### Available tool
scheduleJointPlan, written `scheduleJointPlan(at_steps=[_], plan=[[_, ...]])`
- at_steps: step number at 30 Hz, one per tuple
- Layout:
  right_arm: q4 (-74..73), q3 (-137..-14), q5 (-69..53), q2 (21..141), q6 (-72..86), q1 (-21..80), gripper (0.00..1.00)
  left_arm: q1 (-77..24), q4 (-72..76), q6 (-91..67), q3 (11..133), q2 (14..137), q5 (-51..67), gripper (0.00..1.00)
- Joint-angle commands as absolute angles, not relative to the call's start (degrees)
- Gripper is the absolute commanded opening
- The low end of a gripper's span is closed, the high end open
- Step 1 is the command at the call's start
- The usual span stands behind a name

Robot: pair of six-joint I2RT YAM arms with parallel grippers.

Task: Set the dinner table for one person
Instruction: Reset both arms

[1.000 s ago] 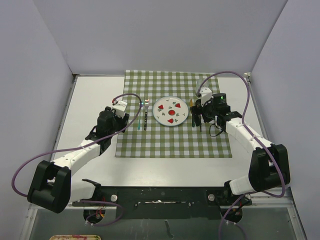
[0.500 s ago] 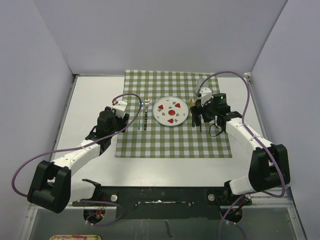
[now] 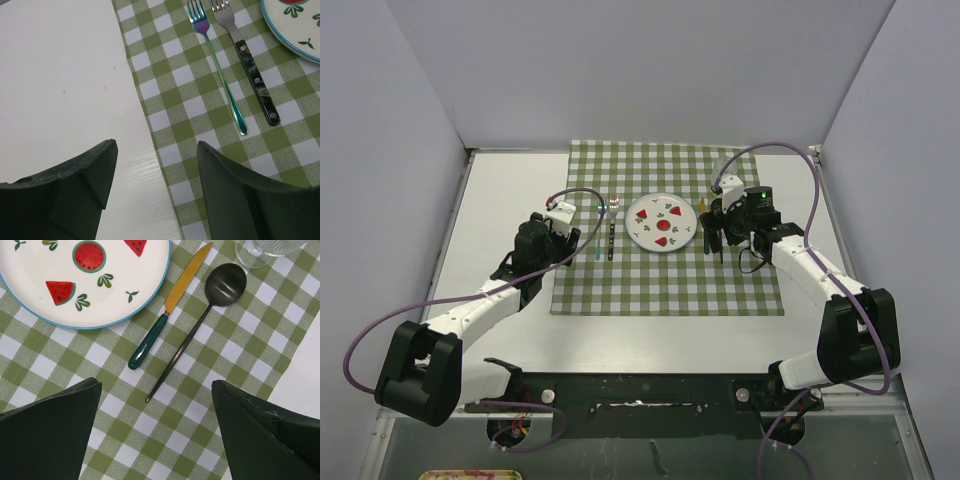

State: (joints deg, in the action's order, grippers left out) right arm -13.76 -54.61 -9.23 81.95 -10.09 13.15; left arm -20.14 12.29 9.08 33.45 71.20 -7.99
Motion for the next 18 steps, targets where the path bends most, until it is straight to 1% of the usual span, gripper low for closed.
scheduleJointPlan(at_steps=[1,18], plan=[[-12.0,-56.4,-10.4,80.3,-10.8,12.8,0.98,-19.9,15.7,9.5,33.8,70.0,-6.7,0.64],[-12.2,-56.5,-9.8,80.5,-11.0,12.8,0.98,-19.9,15.8,9.8,33.7,70.1,-7.0,0.65]])
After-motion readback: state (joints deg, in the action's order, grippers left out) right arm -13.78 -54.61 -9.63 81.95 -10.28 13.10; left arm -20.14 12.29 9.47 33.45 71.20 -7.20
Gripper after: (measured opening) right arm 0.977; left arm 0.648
